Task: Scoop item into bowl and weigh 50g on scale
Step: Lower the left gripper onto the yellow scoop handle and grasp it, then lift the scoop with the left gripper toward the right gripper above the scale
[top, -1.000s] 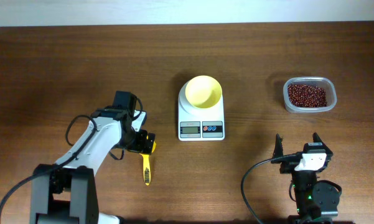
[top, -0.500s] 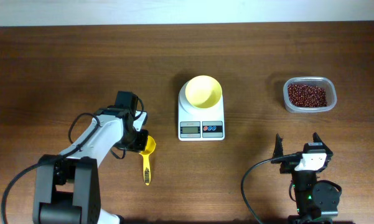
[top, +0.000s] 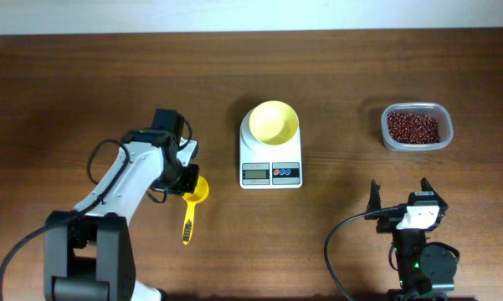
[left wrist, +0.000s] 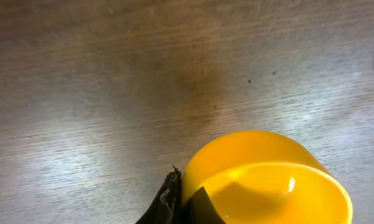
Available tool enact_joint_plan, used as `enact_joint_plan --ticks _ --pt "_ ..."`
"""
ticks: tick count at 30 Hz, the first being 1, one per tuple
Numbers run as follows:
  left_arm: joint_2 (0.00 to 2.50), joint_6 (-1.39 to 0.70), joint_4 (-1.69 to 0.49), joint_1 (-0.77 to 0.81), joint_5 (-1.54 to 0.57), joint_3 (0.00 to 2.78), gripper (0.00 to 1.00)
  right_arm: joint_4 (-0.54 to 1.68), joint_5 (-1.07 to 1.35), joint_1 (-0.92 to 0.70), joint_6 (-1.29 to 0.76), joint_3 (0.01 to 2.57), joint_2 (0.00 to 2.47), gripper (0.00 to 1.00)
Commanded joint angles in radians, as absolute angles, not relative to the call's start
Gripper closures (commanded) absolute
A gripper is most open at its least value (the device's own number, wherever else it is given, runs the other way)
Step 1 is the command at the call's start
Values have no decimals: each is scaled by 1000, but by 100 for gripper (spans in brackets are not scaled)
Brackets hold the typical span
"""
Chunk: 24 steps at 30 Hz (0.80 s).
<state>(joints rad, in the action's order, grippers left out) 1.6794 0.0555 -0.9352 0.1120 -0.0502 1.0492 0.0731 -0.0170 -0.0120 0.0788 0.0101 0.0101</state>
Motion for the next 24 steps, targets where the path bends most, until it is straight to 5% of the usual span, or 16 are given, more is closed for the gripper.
enact_joint_plan --ticks 1,5,10,24 --pt "1673 6 -1015 115 -68 1176 100 80 -12 -19 78 6 4 1" --pt "1631 -38 -1104 115 -120 1291 100 80 -12 -19 77 6 4 1" --pt "1462 -354 -1139 115 -116 1336 100 80 -12 -19 78 6 4 1" --pt "1417 -584 -1145 115 -117 1336 100 121 48 -19 -9 34 14 1"
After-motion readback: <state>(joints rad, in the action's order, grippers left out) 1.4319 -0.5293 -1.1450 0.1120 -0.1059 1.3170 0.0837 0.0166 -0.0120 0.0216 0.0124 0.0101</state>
